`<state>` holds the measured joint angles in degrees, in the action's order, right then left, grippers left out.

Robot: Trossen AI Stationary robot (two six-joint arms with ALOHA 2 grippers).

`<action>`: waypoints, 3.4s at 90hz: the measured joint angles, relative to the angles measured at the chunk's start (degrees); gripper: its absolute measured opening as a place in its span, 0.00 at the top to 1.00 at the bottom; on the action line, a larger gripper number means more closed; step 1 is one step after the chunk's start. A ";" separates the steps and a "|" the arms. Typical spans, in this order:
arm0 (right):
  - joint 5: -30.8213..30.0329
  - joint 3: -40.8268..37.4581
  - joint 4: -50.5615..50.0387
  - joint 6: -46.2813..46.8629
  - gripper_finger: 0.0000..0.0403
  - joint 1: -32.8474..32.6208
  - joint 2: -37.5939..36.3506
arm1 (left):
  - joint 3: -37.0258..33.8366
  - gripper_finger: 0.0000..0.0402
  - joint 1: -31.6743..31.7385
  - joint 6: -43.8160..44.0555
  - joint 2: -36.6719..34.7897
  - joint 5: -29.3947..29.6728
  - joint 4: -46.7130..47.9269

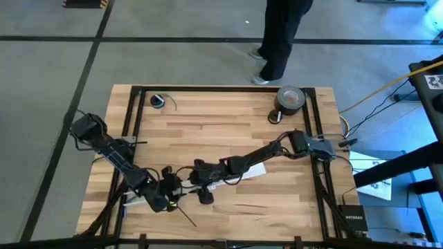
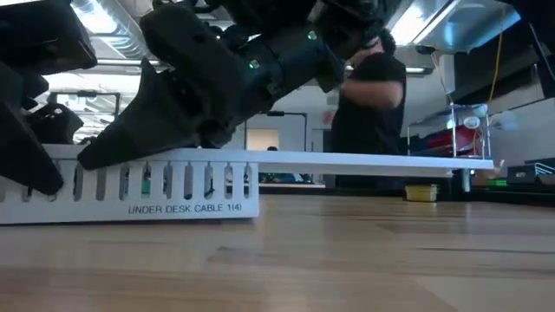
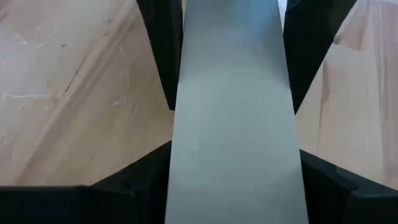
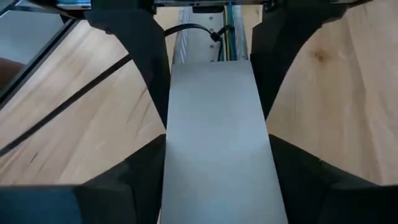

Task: Ziptie cables
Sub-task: Close the white cable duct

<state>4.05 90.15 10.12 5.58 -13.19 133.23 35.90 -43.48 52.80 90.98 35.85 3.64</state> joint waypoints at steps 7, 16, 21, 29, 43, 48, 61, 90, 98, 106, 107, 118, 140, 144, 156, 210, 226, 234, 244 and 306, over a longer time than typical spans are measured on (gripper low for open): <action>-0.09 0.00 0.14 0.03 0.42 0.00 0.03 | 0.00 0.41 0.04 -0.12 0.00 -0.23 0.07; -0.85 0.53 -0.02 0.05 0.38 0.00 0.21 | 0.00 0.41 0.10 -0.45 0.01 -0.34 0.17; -1.02 0.57 -0.98 0.13 0.36 0.09 0.24 | 0.00 0.41 0.12 -1.26 0.04 -0.24 0.05; -0.98 0.57 -1.70 -0.09 0.32 0.13 0.22 | 0.00 0.40 0.19 -1.79 0.06 -0.37 0.04; -0.77 0.60 -3.15 -1.11 0.24 0.15 0.20 | 0.00 0.40 0.54 -1.45 0.07 -0.81 -0.13; -0.41 1.05 -6.58 -1.18 0.21 0.20 -0.28 | 0.00 0.40 0.79 -0.99 0.07 -1.00 -0.15; -0.01 3.05 -17.96 -4.10 0.15 0.57 -2.47 | 0.00 0.40 1.36 -1.21 -0.61 -1.96 -0.06; -0.90 2.43 -23.53 -4.79 0.14 0.13 -3.48 | -0.09 0.40 2.85 -3.77 -1.09 -2.18 -2.91; -2.23 2.27 -24.16 -4.81 0.14 0.07 -3.45 | -0.09 0.40 2.82 -4.45 -1.09 -2.17 -2.88; -2.44 2.27 -24.09 -5.00 0.16 0.09 -3.45 | -0.09 0.40 2.82 -5.06 -1.09 -1.96 -2.92; -2.41 2.27 -24.13 -5.11 0.17 0.09 -3.45 | -0.09 0.40 2.82 -5.06 -1.09 -1.95 -2.92; -3.28 2.27 -25.25 -6.04 0.26 0.07 -3.45 | -0.09 0.40 2.84 -5.04 -1.09 -1.59 -2.84; -2.77 2.27 -26.12 -6.10 0.46 0.04 -3.45 | -0.09 0.40 3.03 -3.66 -1.11 -1.54 -2.89; -2.73 2.27 -26.22 -6.10 0.48 0.04 -3.45 | -0.09 0.40 3.26 -3.62 -1.11 -1.62 -2.89; -1.07 2.20 -26.63 -6.05 0.47 0.13 -3.45 | -0.04 0.34 4.42 -1.72 -1.24 -1.94 -3.10; -2.58 2.32 -36.07 -7.21 0.45 0.27 -4.75 | 6.14 0.20 3.84 -3.93 -7.99 -6.05 11.08; -4.96 1.73 -43.31 -6.03 0.45 0.49 -5.52 | 6.14 0.20 1.65 0.40 -9.33 -5.74 13.45; -5.97 -0.03 -44.25 -5.58 0.45 0.48 -6.82 | 6.14 0.20 0.56 2.59 -9.29 -5.05 14.35; -6.19 -3.68 -44.56 -4.04 0.44 0.50 -9.49 | 6.14 0.20 -0.33 4.03 -9.29 -2.51 14.08; -5.44 -19.34 -30.86 1.85 0.30 0.50 -18.62 | 6.13 0.20 5.67 -2.50 -9.22 3.00 12.01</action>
<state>-1.39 70.81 -20.74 7.43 -12.69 114.61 42.03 -37.82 50.30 81.76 38.85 15.65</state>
